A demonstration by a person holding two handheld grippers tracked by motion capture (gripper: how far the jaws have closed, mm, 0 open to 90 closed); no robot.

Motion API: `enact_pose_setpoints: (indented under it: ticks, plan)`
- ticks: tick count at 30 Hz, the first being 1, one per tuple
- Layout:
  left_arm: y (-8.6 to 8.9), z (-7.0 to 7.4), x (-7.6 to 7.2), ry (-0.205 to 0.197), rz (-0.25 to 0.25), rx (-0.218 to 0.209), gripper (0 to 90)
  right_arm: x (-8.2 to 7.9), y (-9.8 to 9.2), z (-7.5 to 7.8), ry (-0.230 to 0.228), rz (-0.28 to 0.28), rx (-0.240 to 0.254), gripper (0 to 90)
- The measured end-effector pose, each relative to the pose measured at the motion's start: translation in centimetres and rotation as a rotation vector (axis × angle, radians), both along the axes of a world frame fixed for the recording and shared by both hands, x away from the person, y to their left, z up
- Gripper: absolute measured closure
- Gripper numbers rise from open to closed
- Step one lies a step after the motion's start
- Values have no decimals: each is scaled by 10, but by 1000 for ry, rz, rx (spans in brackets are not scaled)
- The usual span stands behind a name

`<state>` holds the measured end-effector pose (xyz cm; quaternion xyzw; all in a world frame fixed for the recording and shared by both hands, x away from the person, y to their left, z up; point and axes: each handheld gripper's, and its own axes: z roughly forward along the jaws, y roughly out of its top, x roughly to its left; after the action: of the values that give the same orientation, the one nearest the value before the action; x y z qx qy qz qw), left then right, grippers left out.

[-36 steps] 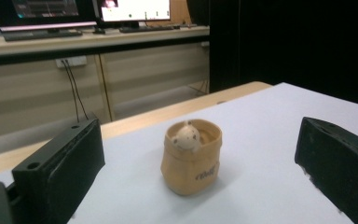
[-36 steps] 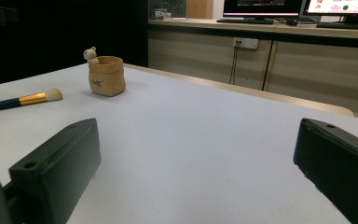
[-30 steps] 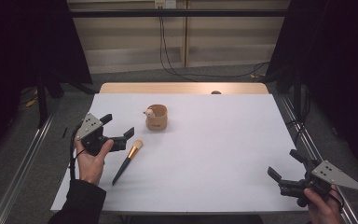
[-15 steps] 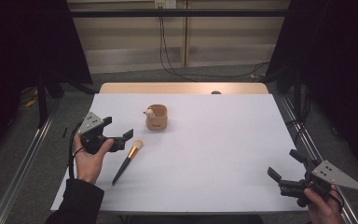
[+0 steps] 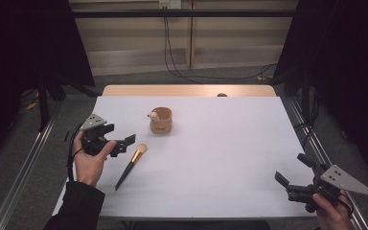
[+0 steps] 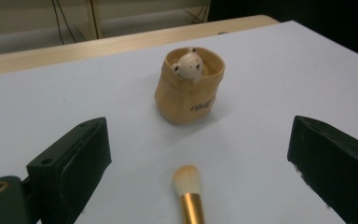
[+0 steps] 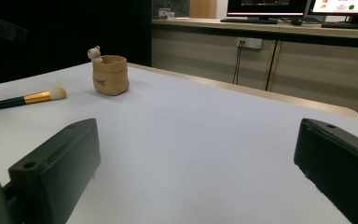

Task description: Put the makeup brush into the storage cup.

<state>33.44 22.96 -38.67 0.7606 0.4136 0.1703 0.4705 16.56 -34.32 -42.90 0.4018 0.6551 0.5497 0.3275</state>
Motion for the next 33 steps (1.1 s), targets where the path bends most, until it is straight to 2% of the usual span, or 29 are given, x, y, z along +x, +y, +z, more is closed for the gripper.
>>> enact_pose_setpoints:
  ticks: [6,8,13,16,17,22,24,25,26,29,31,33]
  plan:
    - [-3,1,3,74,-5,87,77,0,0,0,-3,2,5,0]
    - [-3,1,5,121,-19,121,85,0,0,0,1,3,1,0]
    - [-7,-2,9,219,-44,151,92,0,0,0,-1,2,2,0]
    - [-8,-2,12,286,-62,121,109,0,0,0,2,5,5,0]
    - [-9,-1,13,294,-63,118,105,0,0,0,2,5,5,0]
    - [-12,4,17,337,-65,179,105,0,0,0,3,6,4,0]
    - [-15,5,19,354,-61,181,108,0,0,0,1,5,3,0]
    - [-15,6,19,341,-66,207,124,0,0,0,0,8,4,0]
    - [-17,7,20,349,-66,226,139,0,0,0,1,9,5,0]
    - [-22,6,23,396,-93,232,120,0,0,0,2,6,5,0]
    - [-25,5,24,418,-74,246,120,0,0,0,-1,7,6,0]
    - [-27,3,26,440,-83,266,122,0,0,0,1,5,8,0]
